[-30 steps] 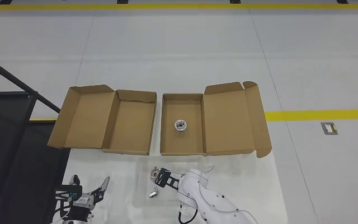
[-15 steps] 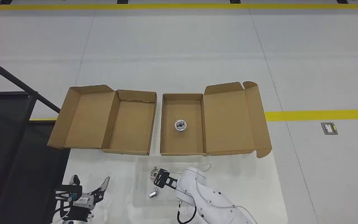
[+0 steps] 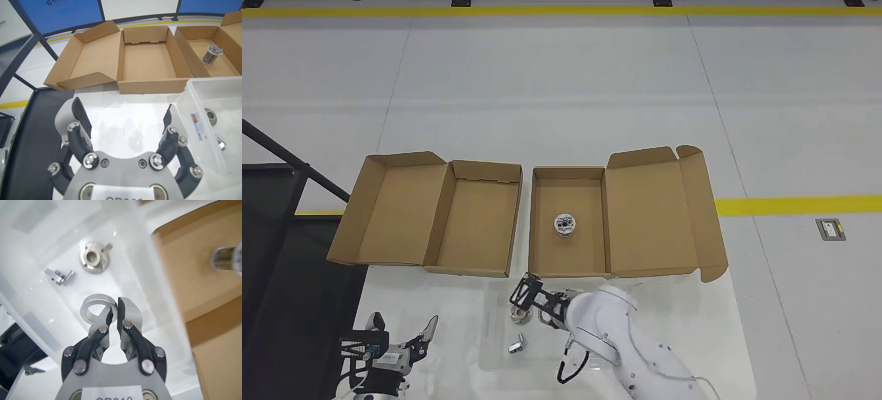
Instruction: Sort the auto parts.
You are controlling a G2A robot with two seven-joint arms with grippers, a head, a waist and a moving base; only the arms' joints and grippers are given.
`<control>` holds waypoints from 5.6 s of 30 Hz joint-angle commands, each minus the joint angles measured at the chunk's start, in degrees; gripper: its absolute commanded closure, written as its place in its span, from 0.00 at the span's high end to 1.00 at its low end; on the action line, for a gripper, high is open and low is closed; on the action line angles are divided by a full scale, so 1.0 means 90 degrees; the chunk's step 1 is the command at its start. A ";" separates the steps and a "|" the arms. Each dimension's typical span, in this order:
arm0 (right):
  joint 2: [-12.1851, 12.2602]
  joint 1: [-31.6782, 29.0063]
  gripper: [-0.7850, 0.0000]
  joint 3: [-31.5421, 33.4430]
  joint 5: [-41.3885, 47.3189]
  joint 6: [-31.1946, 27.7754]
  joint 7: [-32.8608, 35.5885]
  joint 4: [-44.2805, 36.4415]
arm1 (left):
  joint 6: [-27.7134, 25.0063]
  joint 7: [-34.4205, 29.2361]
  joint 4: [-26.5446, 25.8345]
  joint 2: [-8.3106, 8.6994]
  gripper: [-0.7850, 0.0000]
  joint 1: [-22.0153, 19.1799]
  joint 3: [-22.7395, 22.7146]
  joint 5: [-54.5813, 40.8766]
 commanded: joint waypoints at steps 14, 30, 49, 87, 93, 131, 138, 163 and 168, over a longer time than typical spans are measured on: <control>-0.0041 0.0686 0.00 0.0739 -0.0166 0.1582 -0.1321 0.0788 | 0.0000 0.0000 0.0000 0.0000 1.00 0.0000 0.0000 0.0000; -0.0819 0.2819 0.25 -0.0434 0.0261 0.2682 -0.1436 0.5286 | 0.0000 0.0000 0.0000 0.0000 1.00 0.0000 0.0000 0.0000; -0.0547 0.1899 0.49 0.0131 -0.0328 0.2202 -0.1737 0.3298 | 0.0000 0.0000 0.0000 0.0000 1.00 0.0000 0.0000 0.0000; 0.1527 -0.3105 1.00 0.3062 -0.2736 -0.4237 -0.6309 -0.3425 | -0.4710 -0.2324 -0.1983 0.0449 1.00 -0.1398 -0.0512 0.2782; 0.1527 -0.3105 1.00 0.3062 -0.2736 -0.4237 -0.6309 -0.3425 | -0.4710 -0.2324 -0.1983 0.0449 1.00 -0.1398 -0.0512 0.2782; 0.2407 -0.4187 1.00 0.5320 -0.3472 -0.4224 -0.9747 -0.2738 | -0.6727 -0.6375 0.0014 0.1530 1.00 -0.5413 0.3693 -0.0545; 0.2407 -0.4187 1.00 0.5320 -0.3472 -0.4224 -0.9747 -0.2738 | -0.6727 -0.6373 0.0257 0.1531 1.00 -0.5334 0.4129 -0.0452; 0.2407 -0.4187 1.00 0.5320 -0.3472 -0.4224 -0.9747 -0.2738 | -0.5226 -0.7874 0.2143 0.1121 0.55 -0.7504 0.6582 -0.1056; 0.2407 -0.4187 1.00 0.5320 -0.3472 -0.4224 -0.9747 -0.2738 | -0.5270 -0.7830 0.2407 0.1023 0.49 -0.7725 0.6806 -0.1146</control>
